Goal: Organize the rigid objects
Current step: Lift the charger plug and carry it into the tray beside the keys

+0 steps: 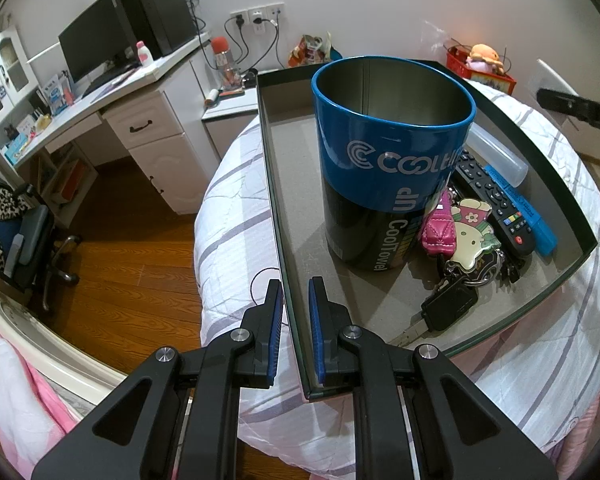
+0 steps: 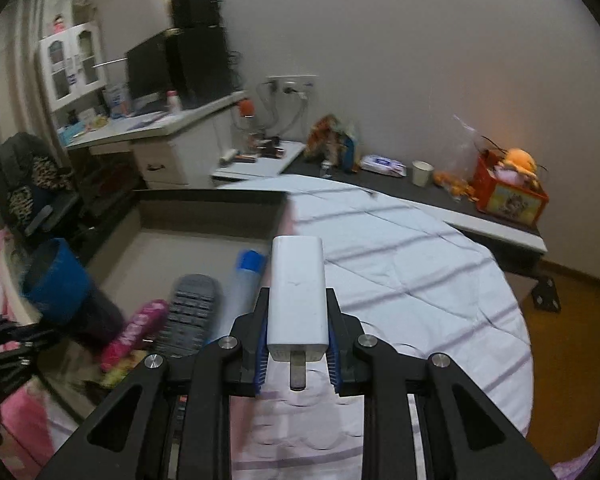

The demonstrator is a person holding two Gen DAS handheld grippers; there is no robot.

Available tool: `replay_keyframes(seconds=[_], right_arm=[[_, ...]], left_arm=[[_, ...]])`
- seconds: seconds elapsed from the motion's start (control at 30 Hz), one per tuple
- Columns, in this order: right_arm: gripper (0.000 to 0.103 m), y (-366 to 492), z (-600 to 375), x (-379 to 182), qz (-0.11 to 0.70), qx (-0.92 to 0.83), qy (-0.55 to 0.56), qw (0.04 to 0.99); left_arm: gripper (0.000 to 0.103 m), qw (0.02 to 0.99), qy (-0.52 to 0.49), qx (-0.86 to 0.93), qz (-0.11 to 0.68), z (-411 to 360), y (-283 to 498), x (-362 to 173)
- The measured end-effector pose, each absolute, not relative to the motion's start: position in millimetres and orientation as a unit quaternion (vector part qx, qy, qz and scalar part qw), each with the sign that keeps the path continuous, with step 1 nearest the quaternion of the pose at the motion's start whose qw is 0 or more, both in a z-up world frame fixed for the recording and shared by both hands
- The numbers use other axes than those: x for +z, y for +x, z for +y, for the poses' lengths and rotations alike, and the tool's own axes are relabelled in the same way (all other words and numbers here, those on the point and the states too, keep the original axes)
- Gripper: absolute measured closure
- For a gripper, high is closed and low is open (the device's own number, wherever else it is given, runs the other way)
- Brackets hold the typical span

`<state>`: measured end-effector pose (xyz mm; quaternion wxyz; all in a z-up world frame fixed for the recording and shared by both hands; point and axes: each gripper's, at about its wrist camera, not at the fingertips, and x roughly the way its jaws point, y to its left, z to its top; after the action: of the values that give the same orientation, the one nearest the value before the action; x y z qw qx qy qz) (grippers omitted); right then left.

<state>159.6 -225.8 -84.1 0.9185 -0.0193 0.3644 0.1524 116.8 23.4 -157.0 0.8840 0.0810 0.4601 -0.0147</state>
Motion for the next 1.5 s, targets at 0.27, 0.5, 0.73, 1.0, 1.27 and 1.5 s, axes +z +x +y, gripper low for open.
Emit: replay_keyframes(seconds=[0.27,0.5,0.73,1.0,1.27,1.5], right_arm=[[0.08,154.7,-154.1,-100.7,0.402,0.235,-0.057,0.883],[0.08,157.5,-123.0,-118.0,0.432,0.247,-0.078,0.864],[0.079,160.2,-114.3,-127.7,0.448,0.226,-0.092,0.86],[0.079,156.8,-107.2,-132.9,0.449,0.216,-0.102,0.861],[0.079,148.4,-115.1,-135.7,0.447,0.223,-0.078,0.863],[0.079,137.1,-126.9,-133.2,0.44,0.227,-0.056,0.867]], left_arm=[[0.091,0.884,0.079,-0.017,0.46,23.3,117.3,-157.0],[0.091,0.885,0.075,-0.023,0.459,21.0,120.4,-155.8],[0.09,0.885,0.074,-0.024,0.458,21.2,120.8,-155.8],[0.09,0.885,0.074,-0.024,0.459,21.9,120.3,-155.8],[0.09,0.885,0.073,-0.024,0.459,21.9,120.4,-155.9],[0.09,0.885,0.074,-0.023,0.459,21.7,120.7,-156.0]])
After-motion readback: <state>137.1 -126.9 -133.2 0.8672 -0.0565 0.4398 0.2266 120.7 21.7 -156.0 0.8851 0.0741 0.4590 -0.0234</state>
